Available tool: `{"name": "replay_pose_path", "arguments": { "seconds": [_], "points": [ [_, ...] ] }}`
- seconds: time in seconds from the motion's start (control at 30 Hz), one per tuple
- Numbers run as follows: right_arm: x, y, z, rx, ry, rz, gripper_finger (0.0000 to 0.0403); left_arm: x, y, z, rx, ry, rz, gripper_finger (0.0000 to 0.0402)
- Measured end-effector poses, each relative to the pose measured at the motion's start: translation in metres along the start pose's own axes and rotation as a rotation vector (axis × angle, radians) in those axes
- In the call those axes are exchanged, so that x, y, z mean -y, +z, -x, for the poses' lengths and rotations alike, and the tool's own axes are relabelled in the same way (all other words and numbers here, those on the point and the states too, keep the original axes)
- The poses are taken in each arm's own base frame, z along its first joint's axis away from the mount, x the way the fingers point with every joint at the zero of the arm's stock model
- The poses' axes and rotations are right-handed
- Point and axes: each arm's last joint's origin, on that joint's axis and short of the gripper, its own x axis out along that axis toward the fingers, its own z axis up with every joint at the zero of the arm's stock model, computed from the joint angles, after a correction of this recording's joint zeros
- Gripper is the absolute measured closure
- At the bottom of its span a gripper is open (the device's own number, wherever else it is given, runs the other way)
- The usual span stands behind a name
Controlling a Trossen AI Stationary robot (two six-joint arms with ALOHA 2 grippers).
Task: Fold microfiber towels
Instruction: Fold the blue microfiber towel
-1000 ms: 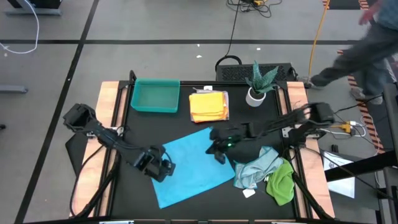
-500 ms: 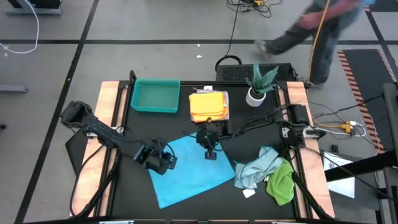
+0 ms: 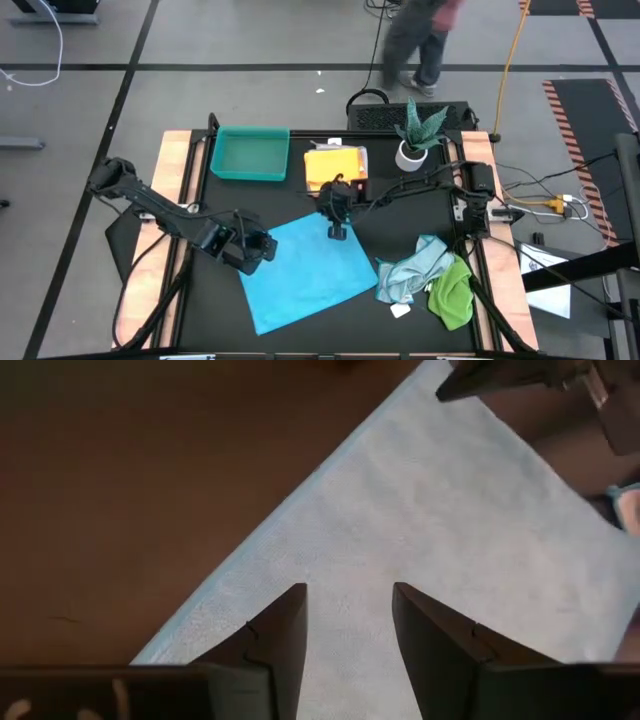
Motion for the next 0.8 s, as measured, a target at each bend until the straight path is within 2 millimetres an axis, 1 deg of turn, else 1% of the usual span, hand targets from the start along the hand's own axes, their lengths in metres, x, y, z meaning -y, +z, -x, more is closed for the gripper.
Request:
{"name": "replay_pose_path", "arguments": {
  "seconds": [0.1,0.2,0.27,0.53,0.67,0.8],
  "points": [
    [-0.007,-0.008,-0.004,-0.013,0.008,0.016,0.0403,-0.001,0.001,0.0,0.014,0.011,-0.007,0.0252],
    [-0.01,-0.022,-0.01,-0.049,0.016,0.034,0.0403,-0.002,0.002,-0.001,0.021,0.018,-0.003,0.0252],
    [-0.007,-0.028,-0.013,-0.06,0.012,0.027,0.0403,-0.002,0.003,-0.001,0.023,0.021,-0.003,0.0252],
    [0.01,-0.042,-0.016,-0.091,-0.007,0.0,0.0403,-0.002,0.003,-0.001,0.022,0.019,0.005,0.0252],
    [0.014,-0.057,-0.016,-0.202,-0.014,-0.031,0.0403,-0.002,0.002,-0.001,0.006,0.016,0.006,0.0252],
    [0.012,-0.072,-0.009,-0.286,-0.019,-0.074,0.0403,-0.002,0.002,-0.001,0.0,0.015,0.007,0.0252]
  ]
}}
